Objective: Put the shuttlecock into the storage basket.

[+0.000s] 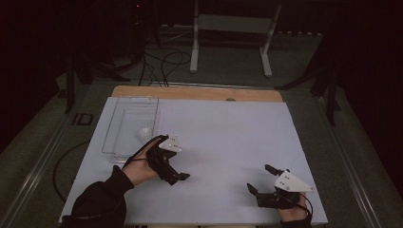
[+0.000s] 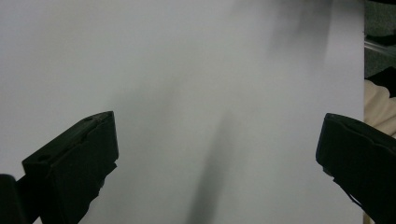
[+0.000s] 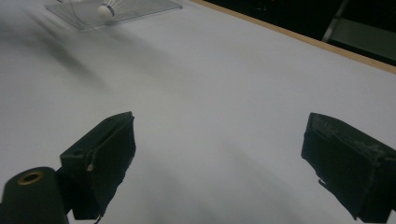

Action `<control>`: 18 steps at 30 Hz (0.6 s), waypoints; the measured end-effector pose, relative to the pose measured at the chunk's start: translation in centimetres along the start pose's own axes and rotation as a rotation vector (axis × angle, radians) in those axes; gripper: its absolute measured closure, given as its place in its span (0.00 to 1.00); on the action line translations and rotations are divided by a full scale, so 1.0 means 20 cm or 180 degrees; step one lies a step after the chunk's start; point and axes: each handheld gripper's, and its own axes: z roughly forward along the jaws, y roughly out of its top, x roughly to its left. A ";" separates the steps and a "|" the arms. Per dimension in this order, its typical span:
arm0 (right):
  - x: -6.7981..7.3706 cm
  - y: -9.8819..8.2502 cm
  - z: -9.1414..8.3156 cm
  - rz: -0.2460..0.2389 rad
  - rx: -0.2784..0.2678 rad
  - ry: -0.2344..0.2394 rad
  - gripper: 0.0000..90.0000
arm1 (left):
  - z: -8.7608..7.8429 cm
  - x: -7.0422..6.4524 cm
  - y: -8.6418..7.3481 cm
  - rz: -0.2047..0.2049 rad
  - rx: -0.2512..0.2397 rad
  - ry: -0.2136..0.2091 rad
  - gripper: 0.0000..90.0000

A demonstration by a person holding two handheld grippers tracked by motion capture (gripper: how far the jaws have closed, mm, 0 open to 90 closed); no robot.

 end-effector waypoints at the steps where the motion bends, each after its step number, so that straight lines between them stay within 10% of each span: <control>1: 0.00 0.00 0.00 0.0001 0.0003 0.0007 0.11 | 0.00 0.00 -0.01 -0.0005 -0.0005 0.0000 0.00; 18: 0.00 0.00 0.01 -0.0001 0.0026 0.0017 0.11 | 0.05 -0.04 -0.16 -0.0084 -0.0066 -0.0041 0.00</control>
